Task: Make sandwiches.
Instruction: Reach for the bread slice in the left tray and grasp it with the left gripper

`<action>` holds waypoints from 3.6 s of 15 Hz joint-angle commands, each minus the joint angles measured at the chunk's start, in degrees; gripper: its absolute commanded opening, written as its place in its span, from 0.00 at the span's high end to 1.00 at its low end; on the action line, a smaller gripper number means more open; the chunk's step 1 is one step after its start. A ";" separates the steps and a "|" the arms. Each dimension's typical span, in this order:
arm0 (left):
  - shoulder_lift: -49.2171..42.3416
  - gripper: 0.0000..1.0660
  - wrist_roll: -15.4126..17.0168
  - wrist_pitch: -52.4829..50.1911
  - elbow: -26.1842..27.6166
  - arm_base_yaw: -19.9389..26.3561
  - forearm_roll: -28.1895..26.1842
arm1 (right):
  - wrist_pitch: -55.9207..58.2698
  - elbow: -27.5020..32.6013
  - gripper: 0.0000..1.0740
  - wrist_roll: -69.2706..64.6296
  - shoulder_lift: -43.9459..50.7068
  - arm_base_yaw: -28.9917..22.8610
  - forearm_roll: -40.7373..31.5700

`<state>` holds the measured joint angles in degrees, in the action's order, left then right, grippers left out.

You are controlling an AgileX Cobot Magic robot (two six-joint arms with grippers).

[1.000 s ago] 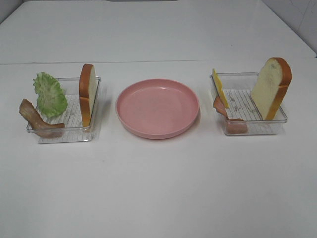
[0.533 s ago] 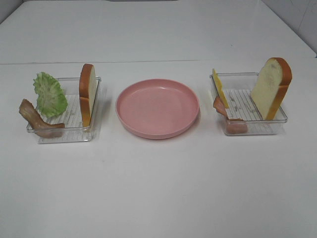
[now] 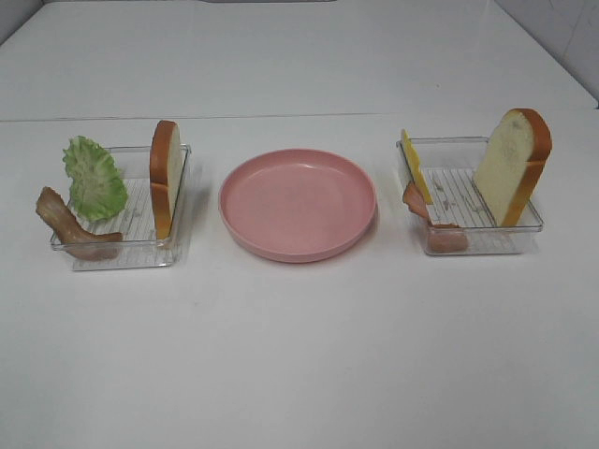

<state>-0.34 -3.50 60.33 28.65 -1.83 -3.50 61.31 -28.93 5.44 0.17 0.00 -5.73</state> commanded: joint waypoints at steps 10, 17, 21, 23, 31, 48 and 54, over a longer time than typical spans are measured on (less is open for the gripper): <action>11.12 0.24 -0.06 -8.08 6.53 -0.11 -1.15 | -0.52 0.11 0.27 0.29 0.86 -0.06 -0.11; 49.16 0.24 -0.06 -8.77 25.90 -0.11 -3.90 | -0.52 0.11 0.27 0.29 0.86 -0.06 -0.11; 68.12 0.24 -0.06 -4.58 38.62 -0.11 -9.40 | -0.52 0.11 0.27 0.29 0.86 -0.06 -0.11; 76.38 0.24 -0.06 -3.15 44.69 -0.11 -12.95 | -0.52 0.11 0.27 0.29 0.86 -0.06 -0.11; 106.97 0.24 5.39 7.68 68.98 -12.09 -7.79 | -0.52 0.11 0.27 0.29 0.86 -0.06 -0.11; 127.48 0.27 19.65 9.40 83.19 -21.03 6.76 | -0.52 0.11 0.27 0.29 0.86 -0.06 -0.11; 128.00 0.70 19.65 9.34 83.19 -20.97 6.88 | -0.52 0.11 0.27 0.29 0.86 -0.06 -0.17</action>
<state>127.54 15.76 69.61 111.67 -22.52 3.15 61.31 -28.93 5.44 0.17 0.00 -5.73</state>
